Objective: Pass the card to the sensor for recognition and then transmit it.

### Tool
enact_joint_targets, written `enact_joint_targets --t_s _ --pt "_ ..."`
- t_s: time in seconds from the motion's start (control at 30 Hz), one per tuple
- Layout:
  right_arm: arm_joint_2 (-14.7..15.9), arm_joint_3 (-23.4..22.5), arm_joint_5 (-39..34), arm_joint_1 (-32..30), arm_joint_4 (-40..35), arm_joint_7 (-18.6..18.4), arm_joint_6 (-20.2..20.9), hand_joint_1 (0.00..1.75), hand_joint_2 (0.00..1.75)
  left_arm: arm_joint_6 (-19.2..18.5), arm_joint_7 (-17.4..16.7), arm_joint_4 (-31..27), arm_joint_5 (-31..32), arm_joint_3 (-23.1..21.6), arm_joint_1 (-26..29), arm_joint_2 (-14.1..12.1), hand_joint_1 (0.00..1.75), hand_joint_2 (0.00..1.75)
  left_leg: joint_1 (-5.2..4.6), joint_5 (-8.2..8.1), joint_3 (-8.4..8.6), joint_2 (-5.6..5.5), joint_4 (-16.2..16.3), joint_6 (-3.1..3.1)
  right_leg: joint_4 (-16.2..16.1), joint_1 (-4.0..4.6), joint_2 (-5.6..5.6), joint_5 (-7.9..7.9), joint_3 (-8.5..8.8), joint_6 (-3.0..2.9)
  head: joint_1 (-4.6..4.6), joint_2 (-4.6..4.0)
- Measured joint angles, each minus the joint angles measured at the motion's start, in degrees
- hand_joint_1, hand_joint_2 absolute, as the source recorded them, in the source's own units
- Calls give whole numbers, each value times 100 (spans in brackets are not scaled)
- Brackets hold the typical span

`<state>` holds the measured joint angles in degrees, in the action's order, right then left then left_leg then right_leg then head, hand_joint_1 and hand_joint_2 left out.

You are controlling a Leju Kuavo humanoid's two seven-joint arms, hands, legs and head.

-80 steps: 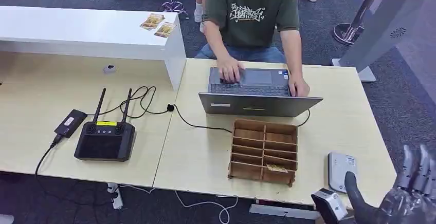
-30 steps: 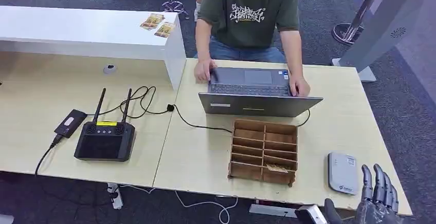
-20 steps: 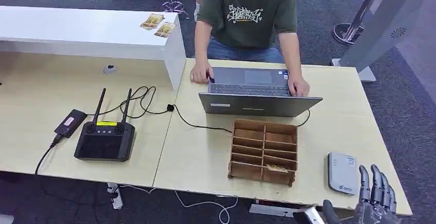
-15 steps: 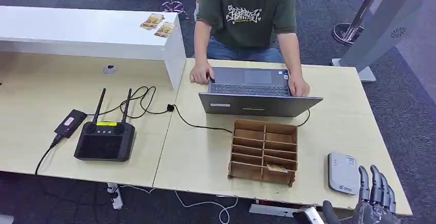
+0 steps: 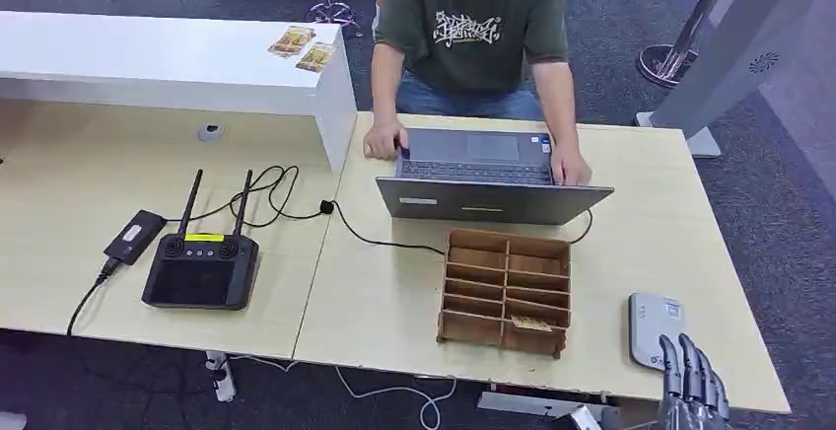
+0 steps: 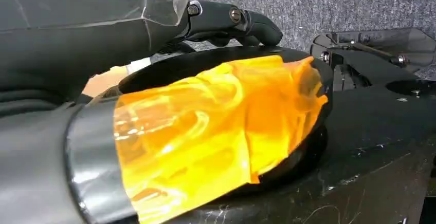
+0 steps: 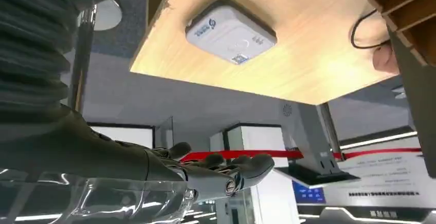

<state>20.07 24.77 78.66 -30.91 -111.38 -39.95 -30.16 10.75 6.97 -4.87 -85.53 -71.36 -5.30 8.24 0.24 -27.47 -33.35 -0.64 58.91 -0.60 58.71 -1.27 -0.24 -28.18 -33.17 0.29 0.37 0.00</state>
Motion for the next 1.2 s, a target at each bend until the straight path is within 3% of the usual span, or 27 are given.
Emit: enact_joint_targets --t_s 0.57,0.93,1.2 --pt "122 861 -236 452 483 0 -66 0 175 22 -26 0 0 0 0 -7 0 0 0 0 1 0 0 0 0 0 0 -3 0 -2 2 0" --pt "122 1470 -234 1043 894 15 -673 0 175 59 -33 -2 0 0 20 -15 0 0 0 0 1 2 0 0 0 0 0 -2 -1 -2 2 0" --pt "68 1661 367 1565 1259 308 -918 0 175 63 -59 -9 13 -2 18 -20 0 0 0 1 2 2 0 0 0 0 0 -2 -1 -2 2 0"
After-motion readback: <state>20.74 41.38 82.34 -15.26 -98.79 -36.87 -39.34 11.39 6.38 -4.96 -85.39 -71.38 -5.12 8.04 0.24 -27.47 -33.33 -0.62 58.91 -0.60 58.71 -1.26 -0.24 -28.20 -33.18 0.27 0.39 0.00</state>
